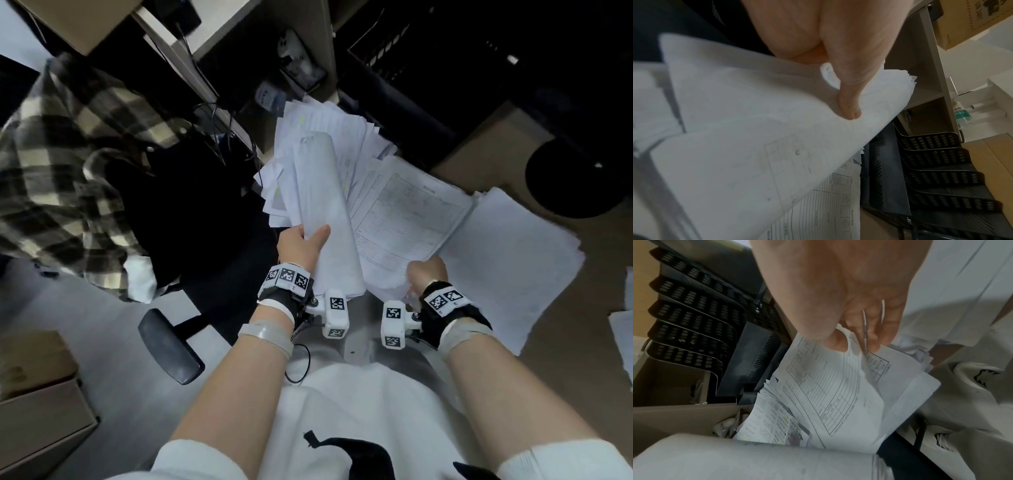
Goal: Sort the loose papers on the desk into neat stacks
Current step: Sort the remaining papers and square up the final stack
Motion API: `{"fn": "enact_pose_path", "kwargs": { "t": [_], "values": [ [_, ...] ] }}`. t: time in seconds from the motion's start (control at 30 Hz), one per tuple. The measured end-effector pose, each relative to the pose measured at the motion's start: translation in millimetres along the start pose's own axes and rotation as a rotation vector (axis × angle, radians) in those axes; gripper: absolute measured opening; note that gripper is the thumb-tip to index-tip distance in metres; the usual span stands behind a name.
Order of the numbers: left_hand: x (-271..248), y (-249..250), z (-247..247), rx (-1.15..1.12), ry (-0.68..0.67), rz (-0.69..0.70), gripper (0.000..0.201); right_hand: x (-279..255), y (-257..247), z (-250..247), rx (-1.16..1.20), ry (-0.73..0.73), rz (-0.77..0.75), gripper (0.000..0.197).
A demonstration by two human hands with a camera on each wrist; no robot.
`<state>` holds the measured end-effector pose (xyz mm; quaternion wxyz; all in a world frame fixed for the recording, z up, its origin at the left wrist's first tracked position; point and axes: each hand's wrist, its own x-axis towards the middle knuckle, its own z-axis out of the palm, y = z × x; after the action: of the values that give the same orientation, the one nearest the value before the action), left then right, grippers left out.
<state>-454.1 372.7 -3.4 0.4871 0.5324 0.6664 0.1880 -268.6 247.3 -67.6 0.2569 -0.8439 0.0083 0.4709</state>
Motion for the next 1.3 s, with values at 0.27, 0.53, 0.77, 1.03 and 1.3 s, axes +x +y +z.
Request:
{"fn": "enact_pose_path", "kwargs": {
  "t": [0.27, 0.53, 0.77, 1.03, 1.3],
  "values": [
    [34, 9, -6, -0.020, -0.100, -0.027, 0.026, 7, -13, 17, -0.089, 0.083, 0.047, 0.037],
    [50, 23, 7, -0.055, -0.219, 0.022, 0.029, -49, -67, 16, 0.117, -0.123, -0.451, 0.060],
    [41, 44, 21, -0.116, -0.316, 0.004, 0.045, -71, -92, 12, -0.089, -0.417, -0.551, 0.096],
    [4, 40, 22, -0.135, -0.370, -0.011, 0.031, -77, -84, -14, 0.170, -0.170, -0.376, 0.017],
    [-9, 12, 15, -0.064, -0.113, -0.111, 0.009, -41, -22, -34, 0.064, 0.178, -0.335, 0.031]
  ]
}}
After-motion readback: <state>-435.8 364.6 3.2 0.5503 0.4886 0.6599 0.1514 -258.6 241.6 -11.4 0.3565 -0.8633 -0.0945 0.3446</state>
